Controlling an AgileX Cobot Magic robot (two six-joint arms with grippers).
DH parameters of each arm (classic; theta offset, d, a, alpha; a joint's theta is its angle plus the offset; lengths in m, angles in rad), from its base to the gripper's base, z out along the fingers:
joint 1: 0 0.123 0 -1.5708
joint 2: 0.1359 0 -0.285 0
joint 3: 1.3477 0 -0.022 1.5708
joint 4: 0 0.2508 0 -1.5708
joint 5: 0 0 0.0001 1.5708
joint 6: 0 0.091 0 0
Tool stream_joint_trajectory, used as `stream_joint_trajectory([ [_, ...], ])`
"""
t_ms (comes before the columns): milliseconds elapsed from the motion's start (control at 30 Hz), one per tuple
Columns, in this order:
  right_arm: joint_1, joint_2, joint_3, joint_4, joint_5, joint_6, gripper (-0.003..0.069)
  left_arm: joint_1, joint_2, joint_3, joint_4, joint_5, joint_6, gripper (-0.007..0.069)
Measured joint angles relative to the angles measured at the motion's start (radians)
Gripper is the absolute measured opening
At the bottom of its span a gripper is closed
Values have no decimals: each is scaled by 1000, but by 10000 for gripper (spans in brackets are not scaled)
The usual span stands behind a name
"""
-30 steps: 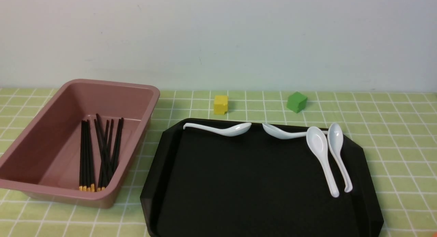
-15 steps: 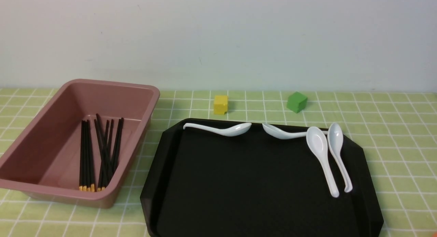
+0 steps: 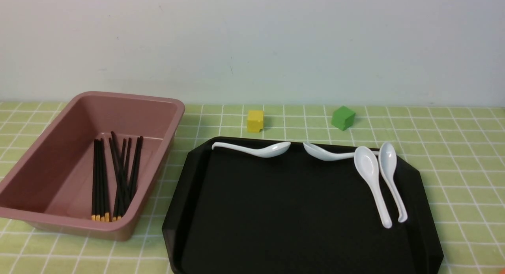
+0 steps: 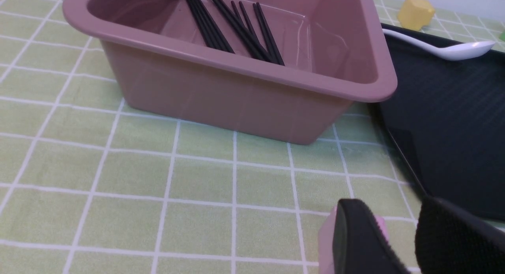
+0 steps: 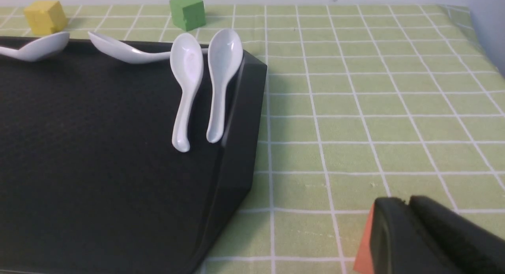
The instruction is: On green tablecloth take chopsticks from black tray and put them in box.
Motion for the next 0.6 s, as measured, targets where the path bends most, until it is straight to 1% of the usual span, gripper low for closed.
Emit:
stream_joint_trajectory([
  [600,0,0,-1,0,2,0,99,0,0,0,0,0,0,239],
])
